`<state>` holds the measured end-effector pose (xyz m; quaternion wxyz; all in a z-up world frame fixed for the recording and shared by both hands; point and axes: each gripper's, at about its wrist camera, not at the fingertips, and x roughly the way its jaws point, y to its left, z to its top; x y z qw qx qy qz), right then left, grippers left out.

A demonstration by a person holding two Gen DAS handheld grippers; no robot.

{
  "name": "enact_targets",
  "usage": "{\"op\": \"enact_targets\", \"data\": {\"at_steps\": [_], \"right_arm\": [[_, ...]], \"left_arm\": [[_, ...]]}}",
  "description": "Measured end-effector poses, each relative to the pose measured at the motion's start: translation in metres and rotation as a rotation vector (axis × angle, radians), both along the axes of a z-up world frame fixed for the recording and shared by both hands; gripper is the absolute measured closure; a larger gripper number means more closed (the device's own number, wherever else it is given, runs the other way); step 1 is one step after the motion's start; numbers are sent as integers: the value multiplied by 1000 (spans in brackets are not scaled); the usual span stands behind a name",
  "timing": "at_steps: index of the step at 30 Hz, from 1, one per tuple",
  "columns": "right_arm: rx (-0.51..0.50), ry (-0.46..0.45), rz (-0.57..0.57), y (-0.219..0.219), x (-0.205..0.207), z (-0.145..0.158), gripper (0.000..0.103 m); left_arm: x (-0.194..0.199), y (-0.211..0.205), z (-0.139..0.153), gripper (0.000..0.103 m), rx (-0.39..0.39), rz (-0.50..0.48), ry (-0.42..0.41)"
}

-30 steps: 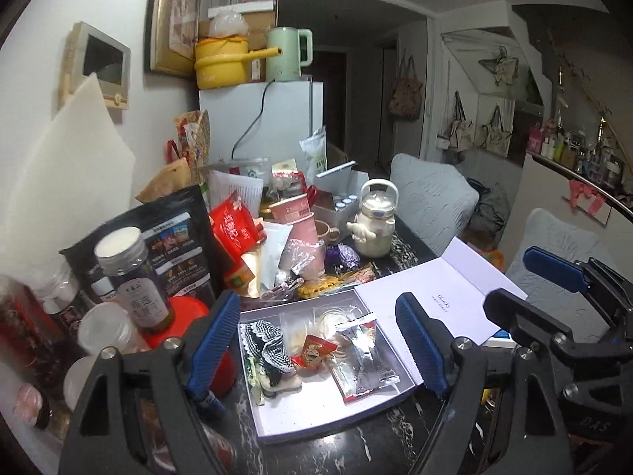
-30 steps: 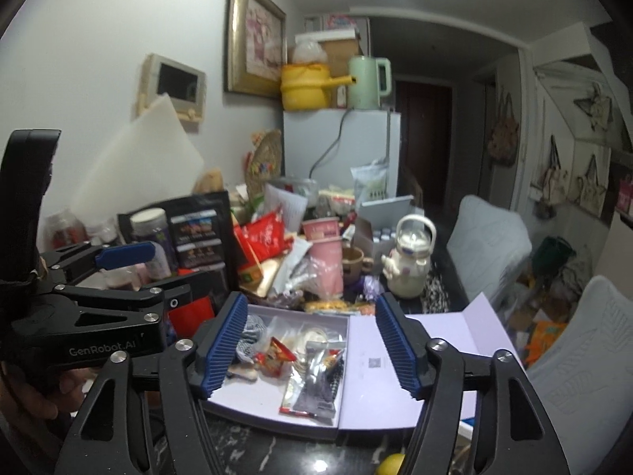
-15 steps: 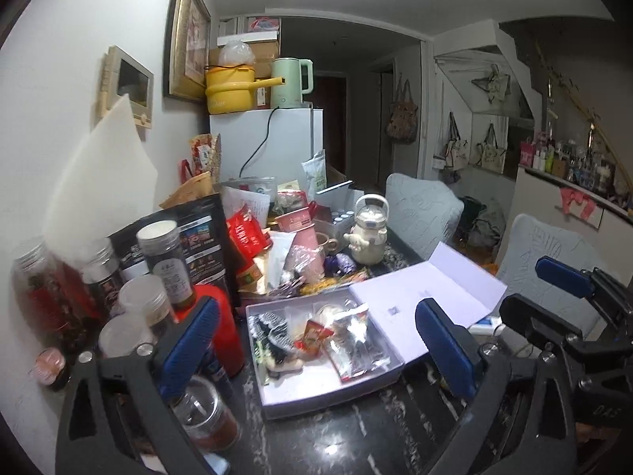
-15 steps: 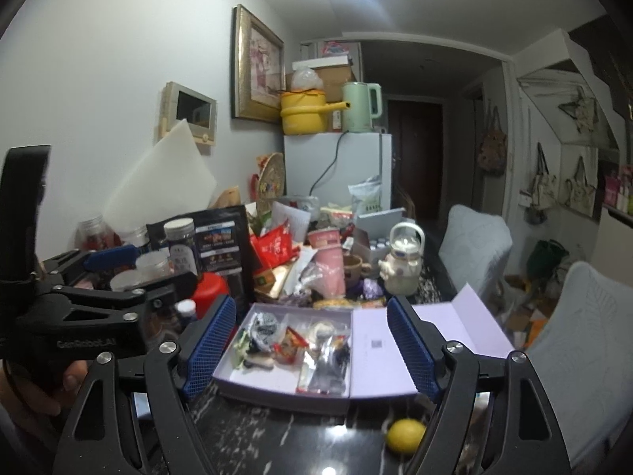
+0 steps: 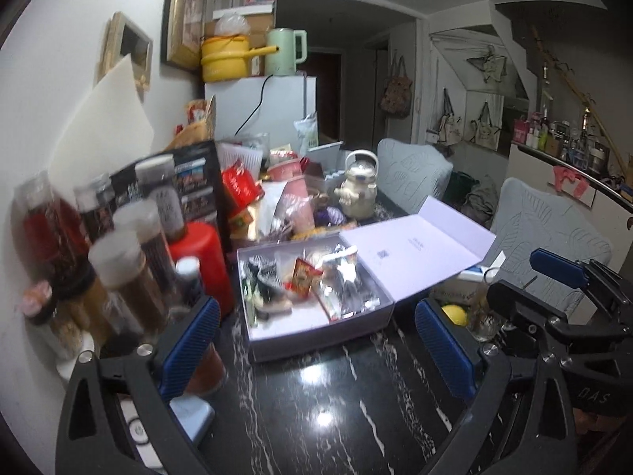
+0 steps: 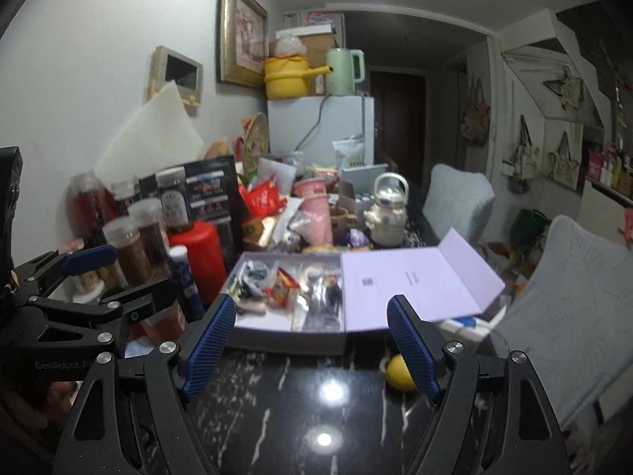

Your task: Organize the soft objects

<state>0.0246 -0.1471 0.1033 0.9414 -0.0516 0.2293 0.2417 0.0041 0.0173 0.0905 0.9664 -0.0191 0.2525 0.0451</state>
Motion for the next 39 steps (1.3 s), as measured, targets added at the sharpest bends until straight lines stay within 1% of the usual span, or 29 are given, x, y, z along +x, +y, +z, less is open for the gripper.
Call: {"op": "enact_targets", "data": {"at_steps": [8, 14, 26, 35, 39], "right_arm": [[-18, 80, -8, -3, -3, -27, 23], [-30, 109, -11, -4, -4, -39, 23], [-38, 120, -7, -4, -3, -43, 23], [-44, 131, -10, -4, 5, -45, 23], [-46, 134, -11, -3, 8, -46, 23]], "left_arm": [[-8, 2, -30, 2, -36, 22, 65], [-7, 2, -41, 2, -44, 23, 95], [0, 6, -43, 2, -51, 39, 109], [7, 8, -43, 2, -30, 69, 117], [9, 8, -43, 2, -28, 68, 119]]}}
